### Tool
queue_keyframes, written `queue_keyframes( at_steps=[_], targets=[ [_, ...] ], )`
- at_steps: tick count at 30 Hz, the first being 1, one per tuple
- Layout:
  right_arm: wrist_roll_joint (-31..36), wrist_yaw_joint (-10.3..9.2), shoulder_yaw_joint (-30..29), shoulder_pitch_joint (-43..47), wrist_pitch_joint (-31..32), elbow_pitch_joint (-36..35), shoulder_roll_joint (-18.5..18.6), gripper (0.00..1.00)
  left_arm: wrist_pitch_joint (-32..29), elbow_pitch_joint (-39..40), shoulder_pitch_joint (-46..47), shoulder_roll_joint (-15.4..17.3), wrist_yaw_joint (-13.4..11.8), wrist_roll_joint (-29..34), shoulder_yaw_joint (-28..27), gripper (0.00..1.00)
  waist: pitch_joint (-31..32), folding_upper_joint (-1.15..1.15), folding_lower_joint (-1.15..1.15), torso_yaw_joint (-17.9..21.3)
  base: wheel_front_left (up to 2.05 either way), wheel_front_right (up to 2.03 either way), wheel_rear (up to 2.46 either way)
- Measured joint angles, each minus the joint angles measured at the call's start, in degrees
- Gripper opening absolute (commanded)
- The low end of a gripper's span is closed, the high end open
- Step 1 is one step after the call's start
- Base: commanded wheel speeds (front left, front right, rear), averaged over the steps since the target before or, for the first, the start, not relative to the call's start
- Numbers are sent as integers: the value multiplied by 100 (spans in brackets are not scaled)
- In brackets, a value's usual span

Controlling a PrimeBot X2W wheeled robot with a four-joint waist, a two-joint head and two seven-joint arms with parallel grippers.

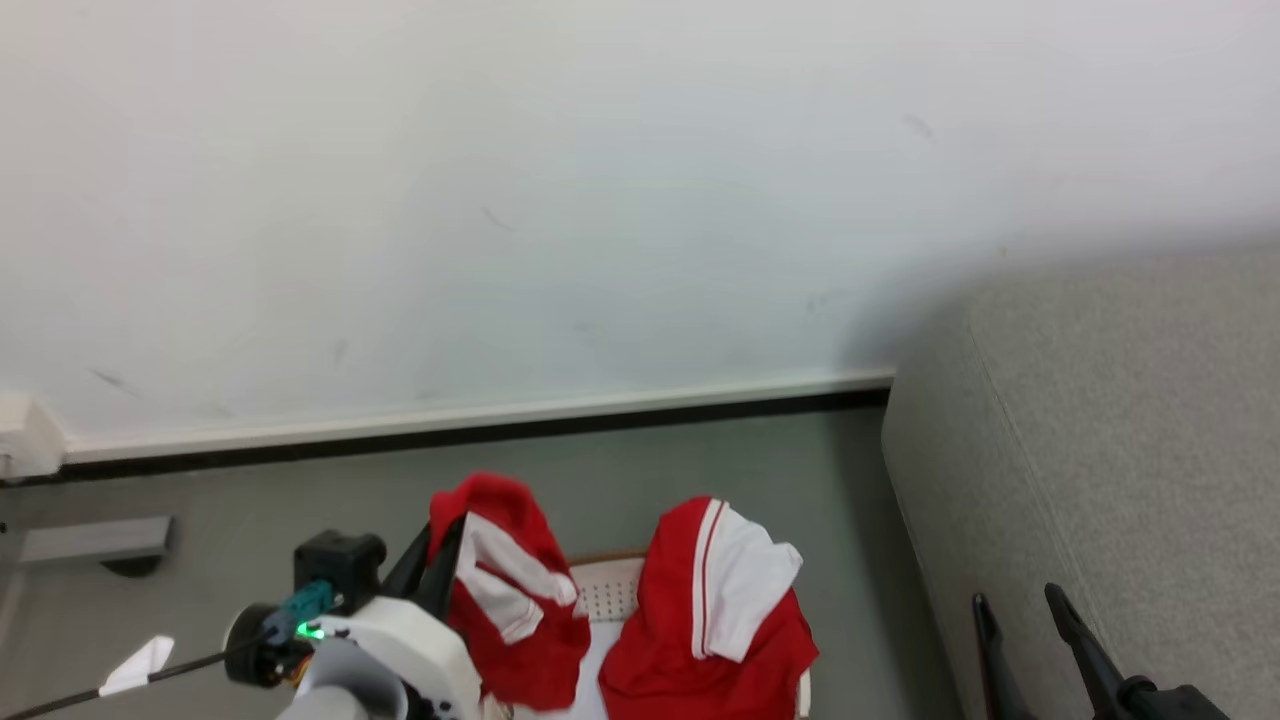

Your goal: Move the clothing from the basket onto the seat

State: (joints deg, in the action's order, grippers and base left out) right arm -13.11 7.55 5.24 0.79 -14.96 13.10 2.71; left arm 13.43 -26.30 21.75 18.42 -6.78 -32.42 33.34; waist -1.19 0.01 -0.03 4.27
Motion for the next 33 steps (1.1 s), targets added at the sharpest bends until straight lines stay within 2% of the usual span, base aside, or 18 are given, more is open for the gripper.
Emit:
queue_keyframes(
  at_steps=[8, 13, 16, 20, 23, 33],
  targets=[
    [-1, 0, 192, 37, 0, 12, 121, 100, -320, 1132, -665, 392, -414, -71, -68, 0, 525, 0, 1, -290, 0, 0, 0],
    [-12, 0, 612, -32, 0, -46, 271, 100, -600, 1769, -845, 632, -590, -87, -110, 0, 598, 0, 1, -408, 0, 0, 0],
    [-142, 0, 1180, -209, 0, -119, 391, 100, -770, 2164, -884, 750, -638, -87, -100, 0, 595, 0, 2, -435, 0, 0, 0],
    [-504, 0, 2282, -571, 0, -104, 777, 100, -958, 2560, -890, 820, -631, -103, -41, 0, 571, 0, 3, -460, 0, 0, 0],
    [-784, 1, 2863, -962, 0, -58, 989, 100, -1054, 2693, -853, 804, -625, -97, 30, 0, 568, -1, 3, -470, 0, 0, 0],
    [-1391, 1, 4451, -2055, 0, 178, 985, 100, -1243, 2805, -358, 334, -400, 16, 522, 0, 557, -1, 3, -516, 0, 0, 0]
  ],
)
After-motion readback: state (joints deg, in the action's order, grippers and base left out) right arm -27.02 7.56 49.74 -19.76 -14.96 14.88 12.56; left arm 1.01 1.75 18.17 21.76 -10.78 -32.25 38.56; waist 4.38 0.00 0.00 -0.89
